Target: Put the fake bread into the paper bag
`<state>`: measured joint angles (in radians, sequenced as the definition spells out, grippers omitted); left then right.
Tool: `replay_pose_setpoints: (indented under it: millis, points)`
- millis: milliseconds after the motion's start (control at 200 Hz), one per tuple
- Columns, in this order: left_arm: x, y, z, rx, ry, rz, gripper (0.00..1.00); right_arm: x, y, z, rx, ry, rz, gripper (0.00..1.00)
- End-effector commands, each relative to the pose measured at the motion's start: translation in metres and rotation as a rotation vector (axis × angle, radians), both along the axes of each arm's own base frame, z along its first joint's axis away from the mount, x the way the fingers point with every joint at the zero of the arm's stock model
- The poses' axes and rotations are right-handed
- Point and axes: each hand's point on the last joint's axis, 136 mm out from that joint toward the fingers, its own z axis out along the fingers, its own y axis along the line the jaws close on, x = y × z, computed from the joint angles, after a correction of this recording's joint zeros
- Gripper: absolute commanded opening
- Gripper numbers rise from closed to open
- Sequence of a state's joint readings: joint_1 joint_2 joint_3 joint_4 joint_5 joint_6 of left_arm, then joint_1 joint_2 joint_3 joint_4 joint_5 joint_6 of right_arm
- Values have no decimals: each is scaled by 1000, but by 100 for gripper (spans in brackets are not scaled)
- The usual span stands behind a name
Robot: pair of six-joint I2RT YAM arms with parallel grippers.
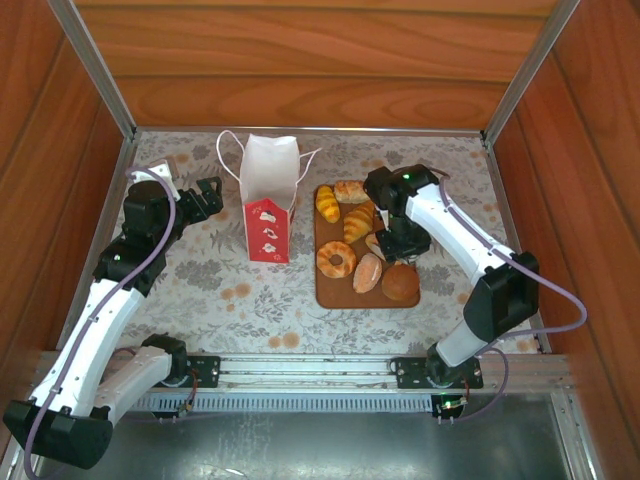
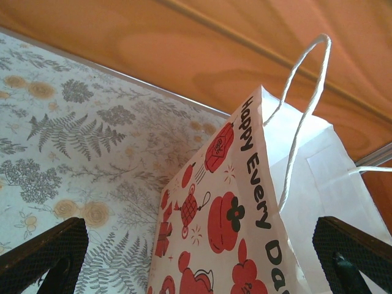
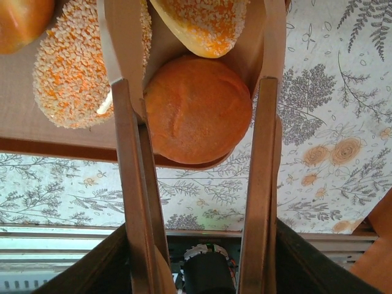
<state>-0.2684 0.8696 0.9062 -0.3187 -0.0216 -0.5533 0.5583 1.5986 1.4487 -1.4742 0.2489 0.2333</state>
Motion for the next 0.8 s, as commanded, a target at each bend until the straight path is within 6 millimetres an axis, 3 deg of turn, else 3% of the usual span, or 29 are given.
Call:
replay_pose_setpoints:
  millis: [0,795]
  points:
    - [2,4,9,11,-15,7,100,4,6,2,12,-9,5,54]
    - [6,4,8,3,-4,10,100,13,-6,-13,-9,31,-22,52]
